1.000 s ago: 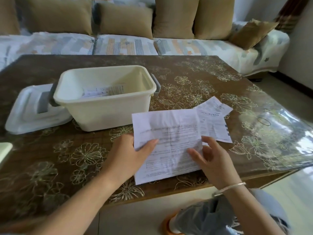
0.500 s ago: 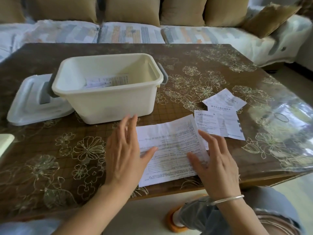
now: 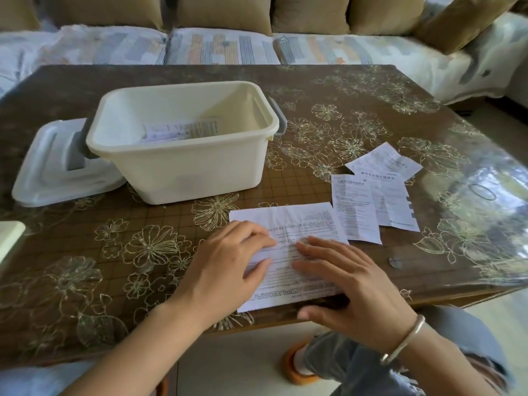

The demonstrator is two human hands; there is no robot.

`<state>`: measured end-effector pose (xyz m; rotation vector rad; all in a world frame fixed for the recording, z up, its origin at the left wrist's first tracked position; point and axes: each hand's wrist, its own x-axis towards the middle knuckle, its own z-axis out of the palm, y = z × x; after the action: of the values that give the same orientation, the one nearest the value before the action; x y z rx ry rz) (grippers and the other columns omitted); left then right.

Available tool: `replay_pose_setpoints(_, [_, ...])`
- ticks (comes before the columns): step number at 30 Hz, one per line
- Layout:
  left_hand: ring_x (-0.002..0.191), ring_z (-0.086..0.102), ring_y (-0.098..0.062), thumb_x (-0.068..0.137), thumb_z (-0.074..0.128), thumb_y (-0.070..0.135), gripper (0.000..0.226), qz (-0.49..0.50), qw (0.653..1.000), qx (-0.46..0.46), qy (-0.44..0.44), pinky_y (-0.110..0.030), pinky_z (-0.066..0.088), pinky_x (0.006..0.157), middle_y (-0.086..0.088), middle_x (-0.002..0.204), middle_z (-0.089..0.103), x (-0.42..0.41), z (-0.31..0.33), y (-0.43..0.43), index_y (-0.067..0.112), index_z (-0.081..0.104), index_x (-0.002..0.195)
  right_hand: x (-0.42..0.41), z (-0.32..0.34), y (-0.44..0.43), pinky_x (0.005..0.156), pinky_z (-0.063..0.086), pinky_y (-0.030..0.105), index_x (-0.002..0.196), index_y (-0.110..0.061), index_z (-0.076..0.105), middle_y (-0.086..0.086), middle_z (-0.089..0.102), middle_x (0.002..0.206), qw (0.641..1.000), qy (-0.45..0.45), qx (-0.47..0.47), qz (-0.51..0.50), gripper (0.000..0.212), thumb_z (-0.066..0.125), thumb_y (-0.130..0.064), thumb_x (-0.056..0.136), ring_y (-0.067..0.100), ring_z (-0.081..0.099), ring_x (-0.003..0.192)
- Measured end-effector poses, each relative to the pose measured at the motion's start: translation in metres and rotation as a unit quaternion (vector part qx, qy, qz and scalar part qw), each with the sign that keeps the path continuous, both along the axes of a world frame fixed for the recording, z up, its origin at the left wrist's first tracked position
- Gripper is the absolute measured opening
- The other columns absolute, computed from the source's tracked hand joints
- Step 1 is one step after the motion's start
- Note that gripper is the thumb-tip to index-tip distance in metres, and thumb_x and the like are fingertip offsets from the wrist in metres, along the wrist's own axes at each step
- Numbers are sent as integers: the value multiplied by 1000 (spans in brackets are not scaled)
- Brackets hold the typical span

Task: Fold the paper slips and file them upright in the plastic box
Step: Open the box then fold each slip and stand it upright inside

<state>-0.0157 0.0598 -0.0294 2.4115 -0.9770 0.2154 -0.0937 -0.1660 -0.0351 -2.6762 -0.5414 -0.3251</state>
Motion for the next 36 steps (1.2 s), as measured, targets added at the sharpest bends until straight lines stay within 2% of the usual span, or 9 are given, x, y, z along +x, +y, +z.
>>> replay_pose_setpoints(4, [113,53,3,89,51,45,32,6,998,-38,50,-10,38,94,19,118,59,-6,0,5,29,72,109,5,4,-4,107,41,34,120,-28,67,-10,56,136,999,-26,-35,23,48,46,-61,92,9,45,132])
replay_pose_setpoints(10, [121,54,3,85,49,72,57,-54,994,-57,79,-25,45,103,15,124,65,-18,2,22,26,75,108,11,9,3,89,54,37,104,-28,74,-13,66,121,998,-60,13,1,37,41,-44,100,6,57,120])
replay_pose_setpoints(12, [122,54,3,81,60,65,51,-52,997,-34,37,-27,44,106,15,123,66,-18,1,27,26,74,110,12,11,9,84,56,36,101,-28,75,-14,68,116,998,-63,29,-11,39,40,-44,100,4,59,116])
replay_pose_setpoints(16, [97,66,5,85,61,41,26,-11,995,-97,5,-27,54,86,17,100,73,-18,4,39,24,79,95,11,19,30,74,58,30,97,-29,75,-15,71,107,997,-59,49,-13,38,41,-45,99,0,63,106])
replay_pose_setpoints(21, [82,66,9,85,62,39,22,15,990,-135,32,-20,54,68,22,88,72,-27,14,65,24,78,88,9,31,49,55,53,33,96,-31,72,-13,72,83,998,-3,65,-5,48,36,-64,95,7,68,73])
replay_pose_setpoints(24, [58,63,1,87,60,43,26,41,987,-150,41,-24,48,51,21,72,70,-30,14,74,25,78,86,11,33,46,58,55,24,108,-36,68,-16,72,85,989,51,137,-12,50,45,-73,84,2,67,70])
replay_pose_setpoints(28, [37,43,-8,86,60,52,35,117,980,-148,60,-13,30,40,12,44,50,-26,10,71,21,76,85,15,25,42,62,56,17,126,-30,53,-6,72,92,956,73,266,-98,55,57,-59,79,0,67,75])
replay_pose_setpoints(32, [62,63,-6,85,51,61,55,173,972,-128,91,-29,52,55,11,75,70,-17,5,63,17,74,108,16,13,54,66,60,30,123,-28,50,-16,71,91,927,53,318,-192,53,62,-49,75,6,70,81])
replay_pose_setpoints(36, [62,60,-14,88,55,50,35,213,971,-83,64,-32,47,54,10,74,68,-15,6,55,22,69,104,22,6,65,69,58,34,128,-26,47,-16,68,94,929,-2,269,-253,51,67,-39,83,5,68,77])
